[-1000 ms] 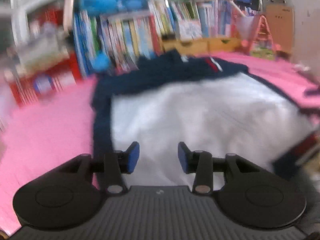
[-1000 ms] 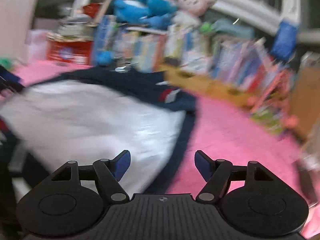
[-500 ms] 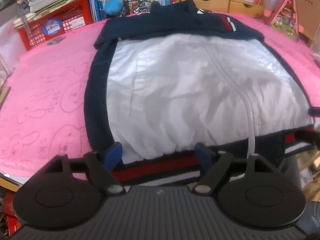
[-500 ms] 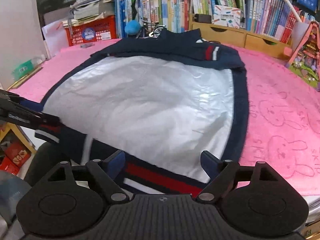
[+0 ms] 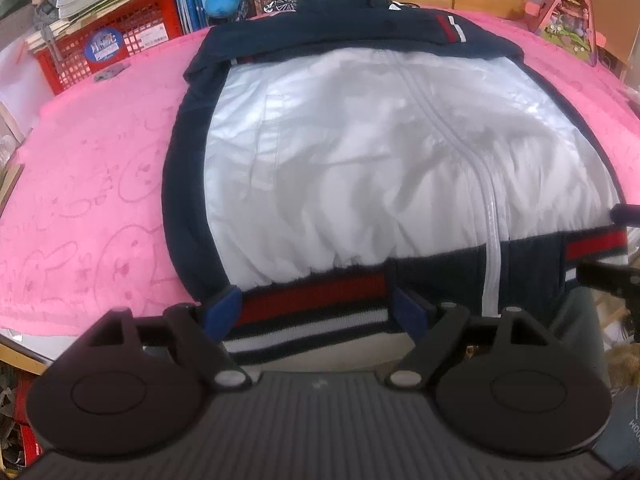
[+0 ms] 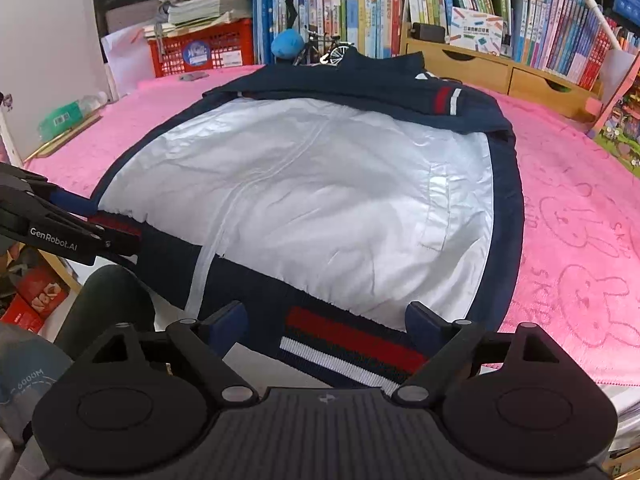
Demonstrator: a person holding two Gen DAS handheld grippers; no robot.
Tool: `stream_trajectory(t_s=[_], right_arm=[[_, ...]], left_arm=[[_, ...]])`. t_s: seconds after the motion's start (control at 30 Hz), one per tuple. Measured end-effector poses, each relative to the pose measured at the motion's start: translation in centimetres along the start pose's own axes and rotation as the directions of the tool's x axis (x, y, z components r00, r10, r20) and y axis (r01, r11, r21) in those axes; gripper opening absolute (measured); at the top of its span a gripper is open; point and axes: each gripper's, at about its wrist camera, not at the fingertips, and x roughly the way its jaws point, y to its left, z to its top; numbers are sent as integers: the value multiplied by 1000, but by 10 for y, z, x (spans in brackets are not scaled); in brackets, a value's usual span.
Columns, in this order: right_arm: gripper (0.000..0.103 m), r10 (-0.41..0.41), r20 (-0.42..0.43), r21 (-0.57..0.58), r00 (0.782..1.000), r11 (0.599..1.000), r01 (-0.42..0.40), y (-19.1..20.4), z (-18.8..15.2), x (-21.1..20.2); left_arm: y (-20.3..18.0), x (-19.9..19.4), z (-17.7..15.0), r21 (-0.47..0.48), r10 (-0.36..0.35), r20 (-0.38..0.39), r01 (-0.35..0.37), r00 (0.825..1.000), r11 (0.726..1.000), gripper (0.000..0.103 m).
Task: Fold clothes
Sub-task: 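Grasp the striped hem band with both grippers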
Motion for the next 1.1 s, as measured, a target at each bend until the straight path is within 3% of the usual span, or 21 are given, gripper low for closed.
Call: stream_trajectory(t_s=[1.1], right_arm=[[92, 17, -22, -5, 1000, 1000, -18, 4, -11, 6]], left_arm=[[-7, 2, -4, 15, 11, -19, -11, 1000, 1000, 83]])
